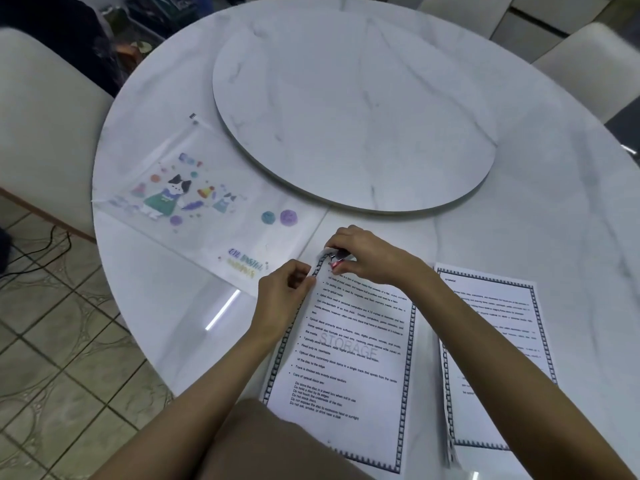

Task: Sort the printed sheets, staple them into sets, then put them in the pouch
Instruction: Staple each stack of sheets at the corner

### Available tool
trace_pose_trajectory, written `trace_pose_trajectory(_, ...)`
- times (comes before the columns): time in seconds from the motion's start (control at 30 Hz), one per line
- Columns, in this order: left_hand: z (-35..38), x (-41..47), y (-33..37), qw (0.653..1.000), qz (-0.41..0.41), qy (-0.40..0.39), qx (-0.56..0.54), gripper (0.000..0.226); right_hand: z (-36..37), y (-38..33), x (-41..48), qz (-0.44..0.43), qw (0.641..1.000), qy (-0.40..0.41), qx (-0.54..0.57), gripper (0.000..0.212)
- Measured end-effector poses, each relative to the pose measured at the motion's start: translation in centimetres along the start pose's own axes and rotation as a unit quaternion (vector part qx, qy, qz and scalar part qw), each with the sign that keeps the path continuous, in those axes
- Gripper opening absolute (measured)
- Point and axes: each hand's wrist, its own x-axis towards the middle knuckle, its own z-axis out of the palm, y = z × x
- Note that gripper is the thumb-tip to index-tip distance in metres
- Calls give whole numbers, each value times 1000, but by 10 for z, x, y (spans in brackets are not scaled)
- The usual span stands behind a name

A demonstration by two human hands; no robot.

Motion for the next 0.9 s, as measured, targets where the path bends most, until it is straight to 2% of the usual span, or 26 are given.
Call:
trace_pose_trajectory(0.17,0,-1,5,1000,23,0,-15,25,-5,-1,-1,2,1000,-29,9,33)
trace_pose_trajectory(0.3,1,-1,4,1000,27,0,-15,15,-7,-1,0,15,999,-44,15,34)
trace_pose_trajectory(0.43,0,0,1,1000,26,5,-15,7,-8,-4,0,22,998,-32,45,44)
trace_pose_trajectory(0.77,0,0,1,1000,15,16,-15,16,2,1,2,6,998,-32,59,37)
trace_pose_trajectory(0.9,0,-1,2,1000,15,18,-11,16,5,3,4,1,998,-4,68,34)
